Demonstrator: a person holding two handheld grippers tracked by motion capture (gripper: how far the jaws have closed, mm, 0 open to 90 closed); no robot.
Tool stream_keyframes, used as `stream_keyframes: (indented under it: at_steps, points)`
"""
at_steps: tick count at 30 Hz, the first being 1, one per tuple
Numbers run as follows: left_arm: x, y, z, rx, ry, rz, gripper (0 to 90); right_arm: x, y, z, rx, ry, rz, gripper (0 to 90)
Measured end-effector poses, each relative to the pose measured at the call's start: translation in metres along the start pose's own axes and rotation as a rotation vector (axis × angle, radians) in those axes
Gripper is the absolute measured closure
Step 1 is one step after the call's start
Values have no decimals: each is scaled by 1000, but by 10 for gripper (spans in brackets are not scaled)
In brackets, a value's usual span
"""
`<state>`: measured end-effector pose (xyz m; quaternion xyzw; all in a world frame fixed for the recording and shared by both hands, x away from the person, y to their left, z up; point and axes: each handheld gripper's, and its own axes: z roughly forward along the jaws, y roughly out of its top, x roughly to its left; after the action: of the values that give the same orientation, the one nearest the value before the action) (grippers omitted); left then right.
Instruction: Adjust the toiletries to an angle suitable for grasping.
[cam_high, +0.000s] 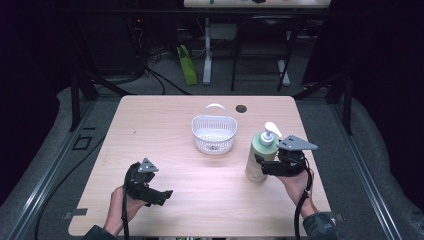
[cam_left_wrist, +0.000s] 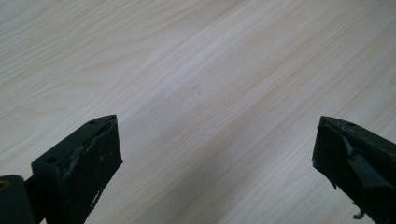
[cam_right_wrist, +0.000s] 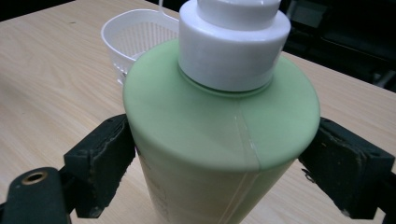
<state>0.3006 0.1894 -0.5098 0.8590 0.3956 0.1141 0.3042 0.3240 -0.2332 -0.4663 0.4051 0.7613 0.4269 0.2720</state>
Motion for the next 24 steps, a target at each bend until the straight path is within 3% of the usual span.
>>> stream_keyframes:
  at_steps: [5,15,24]
  points:
    - [0,0,0,3,0,5,9,2,2,3,-6,32,-19,123]
    - [0,0,1,0,-8,-6,5,8,5,9,-7,148,-69,124]
    - [0,0,2,7,-4,-4,5,10,6,8,2,139,-73,122]
